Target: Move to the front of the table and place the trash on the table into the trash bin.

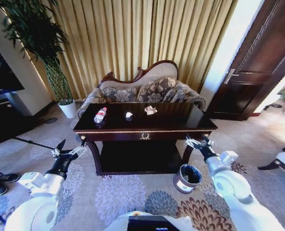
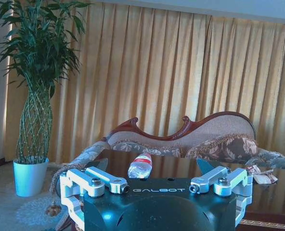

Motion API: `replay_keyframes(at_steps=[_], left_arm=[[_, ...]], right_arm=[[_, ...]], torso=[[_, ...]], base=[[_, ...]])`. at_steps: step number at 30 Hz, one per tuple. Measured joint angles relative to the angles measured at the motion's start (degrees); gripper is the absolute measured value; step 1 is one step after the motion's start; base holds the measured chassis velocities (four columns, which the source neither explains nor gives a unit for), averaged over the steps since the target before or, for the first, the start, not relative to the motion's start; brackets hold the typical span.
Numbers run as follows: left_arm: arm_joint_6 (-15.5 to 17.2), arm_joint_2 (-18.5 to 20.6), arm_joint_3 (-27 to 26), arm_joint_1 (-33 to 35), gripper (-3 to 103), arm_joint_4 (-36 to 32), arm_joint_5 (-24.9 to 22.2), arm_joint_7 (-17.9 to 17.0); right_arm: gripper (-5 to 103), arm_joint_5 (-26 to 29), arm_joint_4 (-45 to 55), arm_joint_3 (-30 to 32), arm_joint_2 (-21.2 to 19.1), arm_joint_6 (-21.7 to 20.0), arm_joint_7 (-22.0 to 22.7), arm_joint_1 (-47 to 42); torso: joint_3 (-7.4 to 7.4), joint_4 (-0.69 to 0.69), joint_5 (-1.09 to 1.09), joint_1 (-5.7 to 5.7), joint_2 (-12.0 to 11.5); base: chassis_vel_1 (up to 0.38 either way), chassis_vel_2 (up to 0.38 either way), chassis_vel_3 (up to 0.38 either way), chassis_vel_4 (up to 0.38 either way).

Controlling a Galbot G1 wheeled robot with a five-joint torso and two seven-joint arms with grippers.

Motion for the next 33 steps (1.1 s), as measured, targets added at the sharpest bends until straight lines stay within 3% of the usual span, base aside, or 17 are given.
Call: replay_keyframes(at_steps=[17, 33], left_arm=[[1.8, 1.5, 0.2, -0.6, 100, 0.0, 0.1, -0.4], [2.0, 2.0, -1.0, -0.9, 100, 0.0, -0.7, -0.5]], right_arm=[[100, -1.6, -0.9, -0.9, -0.9, -0.8, 0.1, 1.4], [100, -1.5, -1.7, -1.3, -0.8, -0.6, 0.1, 1.0]], torso=[[0.0, 0.0, 0.01, -0.01, 0.0], [0.02, 0.0, 0.01, 0.04, 0.0]], base=[[-0.013, 0.021, 0.018, -0.016], [-0.141, 0.141, 0.142, -0.142]])
